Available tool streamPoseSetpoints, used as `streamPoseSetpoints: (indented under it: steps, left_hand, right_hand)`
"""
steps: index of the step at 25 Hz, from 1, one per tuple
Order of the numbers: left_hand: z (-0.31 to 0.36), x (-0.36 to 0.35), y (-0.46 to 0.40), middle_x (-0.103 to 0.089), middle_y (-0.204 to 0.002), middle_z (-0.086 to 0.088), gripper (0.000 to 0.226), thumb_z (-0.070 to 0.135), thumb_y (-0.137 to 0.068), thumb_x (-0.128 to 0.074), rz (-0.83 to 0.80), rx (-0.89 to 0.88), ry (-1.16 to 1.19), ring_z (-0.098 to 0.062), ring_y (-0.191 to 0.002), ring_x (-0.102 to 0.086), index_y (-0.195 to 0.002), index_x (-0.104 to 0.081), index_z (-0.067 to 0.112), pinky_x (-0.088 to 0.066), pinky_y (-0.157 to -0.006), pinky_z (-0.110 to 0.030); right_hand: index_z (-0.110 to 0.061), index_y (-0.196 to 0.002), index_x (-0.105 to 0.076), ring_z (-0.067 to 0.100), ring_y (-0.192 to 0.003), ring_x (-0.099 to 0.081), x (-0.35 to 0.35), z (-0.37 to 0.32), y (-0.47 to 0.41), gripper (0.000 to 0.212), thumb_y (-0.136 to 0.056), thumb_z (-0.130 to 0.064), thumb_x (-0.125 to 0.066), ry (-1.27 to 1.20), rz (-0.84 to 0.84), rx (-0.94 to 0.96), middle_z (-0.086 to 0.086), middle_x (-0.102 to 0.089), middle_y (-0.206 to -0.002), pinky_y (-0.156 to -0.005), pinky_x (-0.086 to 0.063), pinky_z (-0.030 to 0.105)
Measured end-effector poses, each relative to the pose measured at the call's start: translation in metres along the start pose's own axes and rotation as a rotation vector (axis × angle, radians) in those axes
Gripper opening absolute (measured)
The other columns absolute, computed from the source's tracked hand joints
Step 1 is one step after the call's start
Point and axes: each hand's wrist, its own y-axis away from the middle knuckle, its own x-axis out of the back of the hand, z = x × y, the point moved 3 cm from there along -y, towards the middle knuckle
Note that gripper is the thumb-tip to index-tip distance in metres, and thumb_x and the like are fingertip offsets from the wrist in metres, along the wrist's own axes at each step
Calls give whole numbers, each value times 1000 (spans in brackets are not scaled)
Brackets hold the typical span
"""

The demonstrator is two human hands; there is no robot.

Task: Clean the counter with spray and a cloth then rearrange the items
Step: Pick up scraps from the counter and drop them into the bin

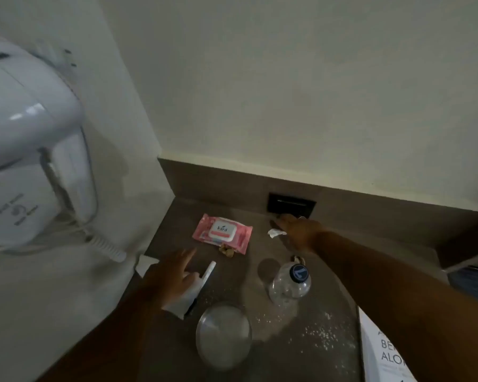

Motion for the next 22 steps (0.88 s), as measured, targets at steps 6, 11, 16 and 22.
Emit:
streamPoseSetpoints:
  steps: [6,11,16,22]
  left_hand:
    - [-43,-26,21,-49,-143,0,59,45,-95,-52,-6,6,-147,-17,-126,-49,-148,-34,27,-42,-102,-30]
    - [-42,-32,22,-60,-121,4,24,36,-99,-47,9,69,-196,-8,-103,-58,-118,-59,28,-47,-92,-23]
    - [-12,21,12,-59,-84,2,12,28,-91,-59,328,177,128,-9,-69,-57,-86,-50,23,-49,-58,-23]
    - [44,31,-43,-64,-120,-7,33,24,-93,-62,339,50,91,-23,-105,-66,-124,-53,18,-57,-84,-33]
  right_hand:
    - [-23,-142,-44,36,-115,-52,-6,7,-19,45,-98,-29,-47,91,-13,-61,13,-43,-142,-91,-50,43]
    - [-15,-103,-65,24,-96,-63,-2,23,4,16,-94,-24,-55,-64,93,-102,10,-66,-108,-78,-51,33]
    - [-17,-109,-67,18,-83,-59,3,22,35,19,-95,-22,-55,-109,184,-187,8,-68,-104,-73,-47,29]
    - [-23,-123,-63,26,-116,-55,-9,-5,60,29,-96,-28,-55,-64,52,-59,7,-53,-128,-96,-47,33]
